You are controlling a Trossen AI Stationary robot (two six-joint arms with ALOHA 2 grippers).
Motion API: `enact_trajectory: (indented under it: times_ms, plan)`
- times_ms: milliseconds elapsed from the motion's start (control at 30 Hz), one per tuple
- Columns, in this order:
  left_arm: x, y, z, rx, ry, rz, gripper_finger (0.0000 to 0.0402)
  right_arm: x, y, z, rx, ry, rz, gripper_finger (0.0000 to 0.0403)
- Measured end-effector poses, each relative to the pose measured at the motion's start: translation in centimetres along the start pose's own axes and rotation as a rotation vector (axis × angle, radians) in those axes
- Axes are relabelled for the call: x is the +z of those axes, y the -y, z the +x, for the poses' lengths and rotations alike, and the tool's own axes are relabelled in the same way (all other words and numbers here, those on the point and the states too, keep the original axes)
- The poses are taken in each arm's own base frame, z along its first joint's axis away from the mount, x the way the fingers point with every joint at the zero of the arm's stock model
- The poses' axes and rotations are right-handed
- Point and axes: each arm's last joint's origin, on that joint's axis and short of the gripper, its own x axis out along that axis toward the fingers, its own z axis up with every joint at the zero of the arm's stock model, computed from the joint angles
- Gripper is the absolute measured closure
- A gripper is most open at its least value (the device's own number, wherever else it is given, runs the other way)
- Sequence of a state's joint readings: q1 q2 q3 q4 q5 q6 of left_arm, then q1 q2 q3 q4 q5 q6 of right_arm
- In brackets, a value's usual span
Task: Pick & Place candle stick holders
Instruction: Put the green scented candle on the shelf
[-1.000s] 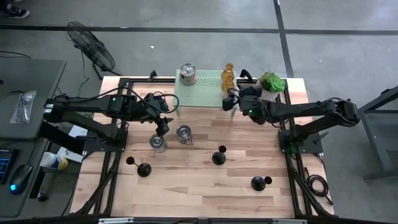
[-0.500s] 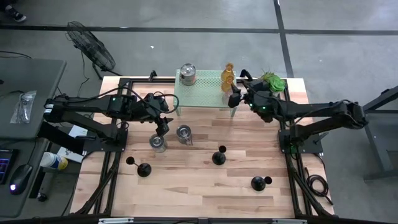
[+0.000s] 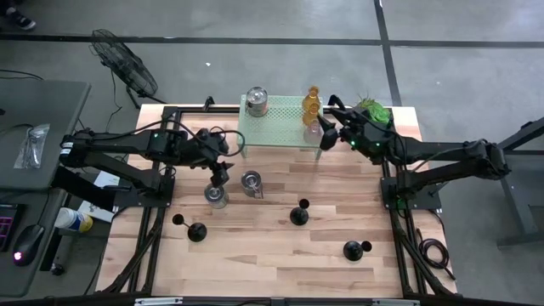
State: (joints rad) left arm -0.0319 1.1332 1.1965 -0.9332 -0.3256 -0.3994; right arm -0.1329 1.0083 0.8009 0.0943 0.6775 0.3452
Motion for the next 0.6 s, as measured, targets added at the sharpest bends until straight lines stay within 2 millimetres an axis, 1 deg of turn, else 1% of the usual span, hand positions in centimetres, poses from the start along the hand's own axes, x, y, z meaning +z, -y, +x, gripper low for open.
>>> enact_trajectory:
  times_ms: [133,367,467,600]
  plan:
    - [-0.7,-0.2,0.0,0.002,-0.083,0.021,0.0185,0.2,0.0,-0.2,0.03,-0.001,0.005,0.0156]
    - [-1.5,-0.3,-0.1,-0.036,-0.185,0.0,0.018,0.3,0.0,-0.3,0.034,0.001,0.007,0.0156]
    - [-1.7,-0.2,0.1,-0.05,-0.224,-0.002,0.0154,0.2,0.1,-0.3,0.032,-0.007,0.001,0.0156]
    - [-1.9,0.0,0.6,-0.055,-0.273,-0.007,0.009,0.2,0.1,-0.3,0.031,-0.012,-0.007,0.0156]
